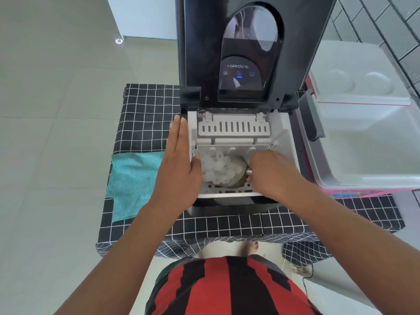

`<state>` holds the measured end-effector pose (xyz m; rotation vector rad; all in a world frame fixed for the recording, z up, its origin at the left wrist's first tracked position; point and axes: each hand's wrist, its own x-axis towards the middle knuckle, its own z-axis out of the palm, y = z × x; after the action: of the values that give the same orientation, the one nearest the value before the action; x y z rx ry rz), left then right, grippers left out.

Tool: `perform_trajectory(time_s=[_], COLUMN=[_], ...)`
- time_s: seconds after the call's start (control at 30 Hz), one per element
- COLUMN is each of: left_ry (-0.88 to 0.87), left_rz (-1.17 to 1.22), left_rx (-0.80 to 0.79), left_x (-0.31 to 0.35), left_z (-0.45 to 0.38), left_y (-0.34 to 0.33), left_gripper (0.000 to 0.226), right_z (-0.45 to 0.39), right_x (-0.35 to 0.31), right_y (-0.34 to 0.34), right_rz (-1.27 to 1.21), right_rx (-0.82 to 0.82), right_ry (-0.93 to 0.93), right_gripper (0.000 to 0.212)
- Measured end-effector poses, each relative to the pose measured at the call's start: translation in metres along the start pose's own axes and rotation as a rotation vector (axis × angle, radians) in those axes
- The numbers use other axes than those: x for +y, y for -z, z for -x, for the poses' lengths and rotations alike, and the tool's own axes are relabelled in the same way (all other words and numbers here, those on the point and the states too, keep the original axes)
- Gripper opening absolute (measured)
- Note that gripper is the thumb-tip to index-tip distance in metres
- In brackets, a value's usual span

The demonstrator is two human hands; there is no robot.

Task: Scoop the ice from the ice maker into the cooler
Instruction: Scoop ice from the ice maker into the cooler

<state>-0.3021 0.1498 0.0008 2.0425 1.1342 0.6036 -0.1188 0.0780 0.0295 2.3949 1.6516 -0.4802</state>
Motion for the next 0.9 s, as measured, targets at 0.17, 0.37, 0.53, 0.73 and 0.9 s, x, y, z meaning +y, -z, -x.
perform_trajectory(time_s=[0.17, 0.37, 0.53, 0.73, 0.9], left_ry=[0.006, 0.004, -0.005, -0.009, -0.017], left_rz=[0.006, 0.003, 0.012, 0.015, 0.05], left_rx=[0.003, 0.002, 0.014, 0.025, 0.041], left_x=[-0.002, -0.003, -0.003, -0.003, -0.003], left_z=[0.0, -0.002, 0.0, 0.001, 0.002], left_y=[-0.001, -0.002, -0.002, -0.002, 0.0], left_gripper=[0.073, 0.073, 0.072, 0.069, 0.058], right_z=[-0.014, -0.022, -0.021, -0.013, -0.003], right_x=[-0.009, -0.005, 0.001, 0.006, 0.016], right_y=[-0.003, -0.011, -0.007, -0.003, 0.011], right_rz=[-0.007, -0.108, -0.126, -0.077, -0.045], right_rx=[-0.141, -0.13, -0.038, 0.024, 0.102], right_ry=[0.041, 0.032, 0.12, 0.164, 0.222], right_gripper=[0.033, 0.026, 0.01, 0.032, 0.017])
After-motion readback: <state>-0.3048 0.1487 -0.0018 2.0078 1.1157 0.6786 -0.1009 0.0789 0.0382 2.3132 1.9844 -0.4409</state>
